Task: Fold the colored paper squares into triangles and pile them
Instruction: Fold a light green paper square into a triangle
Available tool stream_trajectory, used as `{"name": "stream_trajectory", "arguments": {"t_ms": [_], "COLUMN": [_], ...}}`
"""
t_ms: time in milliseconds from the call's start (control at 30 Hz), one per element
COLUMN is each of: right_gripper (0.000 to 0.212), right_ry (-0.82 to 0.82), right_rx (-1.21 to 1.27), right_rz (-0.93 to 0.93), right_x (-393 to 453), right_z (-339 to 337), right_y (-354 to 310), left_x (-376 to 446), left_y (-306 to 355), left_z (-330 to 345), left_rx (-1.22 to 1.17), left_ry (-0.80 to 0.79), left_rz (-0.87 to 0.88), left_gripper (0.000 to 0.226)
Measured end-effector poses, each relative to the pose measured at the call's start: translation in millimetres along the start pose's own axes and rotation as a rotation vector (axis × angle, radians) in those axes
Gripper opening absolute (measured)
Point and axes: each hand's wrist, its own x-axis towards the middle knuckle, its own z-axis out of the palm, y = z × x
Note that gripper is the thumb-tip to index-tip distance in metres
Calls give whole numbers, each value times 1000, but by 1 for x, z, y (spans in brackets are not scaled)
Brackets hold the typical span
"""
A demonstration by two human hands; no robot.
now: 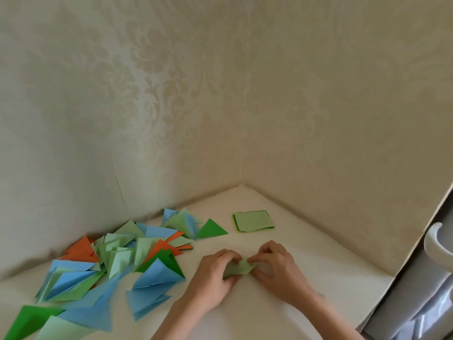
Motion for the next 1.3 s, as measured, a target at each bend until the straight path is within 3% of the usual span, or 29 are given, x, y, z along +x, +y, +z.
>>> {"name": "stream_trajectory", "arguments": {"t_ms": [100,300,467,667,800,1300], "right_gripper": [17,12,18,24,23,29], "right_ry": [9,109,125,140,132,-1], "right_rx": [-2,40,85,-11,-48,209], "right_rz": [0,48,146,261,271,290], "right_x": [0,3,9,13,13,12], "right_z": [5,16,18,22,26,8], "right_y": [2,1,-5,-16,-17,-8], "left_x": [-5,-10,-5,3,6,3], "left_y": [-6,-13,-7,-4,-10,-33], "left_z": [-2,3,7,16,20,4], "left_rx": [-13,-126,-86,-67,-82,-353], "left_ry": [65,188,223,291,293,269], "left_rz": [-39,-95,-168,-227,-266,-388], "left_gripper": [25,42,26,26,28,38]}}
